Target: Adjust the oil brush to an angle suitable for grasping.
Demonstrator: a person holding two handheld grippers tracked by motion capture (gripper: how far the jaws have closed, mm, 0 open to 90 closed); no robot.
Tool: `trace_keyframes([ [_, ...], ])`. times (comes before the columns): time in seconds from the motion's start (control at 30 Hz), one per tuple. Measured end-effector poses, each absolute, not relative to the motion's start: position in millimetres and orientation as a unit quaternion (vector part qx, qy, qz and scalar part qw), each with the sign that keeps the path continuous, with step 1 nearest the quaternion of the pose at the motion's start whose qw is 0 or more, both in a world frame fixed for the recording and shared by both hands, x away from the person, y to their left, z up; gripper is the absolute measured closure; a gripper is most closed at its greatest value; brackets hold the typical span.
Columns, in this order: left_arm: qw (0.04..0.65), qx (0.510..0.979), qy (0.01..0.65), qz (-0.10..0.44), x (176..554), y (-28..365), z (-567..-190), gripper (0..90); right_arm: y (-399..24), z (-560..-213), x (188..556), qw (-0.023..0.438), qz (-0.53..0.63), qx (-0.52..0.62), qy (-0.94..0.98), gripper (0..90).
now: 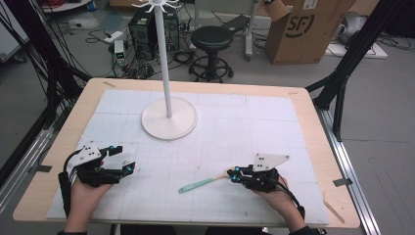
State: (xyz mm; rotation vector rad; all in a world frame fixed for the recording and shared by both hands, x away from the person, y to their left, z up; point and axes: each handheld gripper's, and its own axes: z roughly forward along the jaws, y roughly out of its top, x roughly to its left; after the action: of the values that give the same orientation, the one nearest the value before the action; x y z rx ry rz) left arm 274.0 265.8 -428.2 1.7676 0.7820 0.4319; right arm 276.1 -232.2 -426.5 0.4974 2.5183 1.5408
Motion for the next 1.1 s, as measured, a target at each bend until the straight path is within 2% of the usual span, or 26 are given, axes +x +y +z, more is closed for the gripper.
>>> trace_keyframes([
  [0.23,0.547,0.747,0.333,0.179,273.6,264.8,-429.9,19.3,-196.2,-436.5,276.6,0.03,0.485,0.124,0.865,89.7],
  [0.63,0.546,0.749,0.332,0.176,274.0,264.2,-430.5,19.5,-144.3,-446.4,276.4,-0.012,0.429,0.063,0.901,89.9],
  [0.93,0.547,0.749,0.331,0.176,274.2,264.5,-430.4,19.5,-131.8,-448.3,282.9,-0.008,0.415,0.057,0.908,90.0],
  [1.1,0.548,0.748,0.332,0.175,274.6,263.6,-430.8,19.7,-126.6,-447.2,292.1,0.013,0.411,0.067,0.909,90.0],
])
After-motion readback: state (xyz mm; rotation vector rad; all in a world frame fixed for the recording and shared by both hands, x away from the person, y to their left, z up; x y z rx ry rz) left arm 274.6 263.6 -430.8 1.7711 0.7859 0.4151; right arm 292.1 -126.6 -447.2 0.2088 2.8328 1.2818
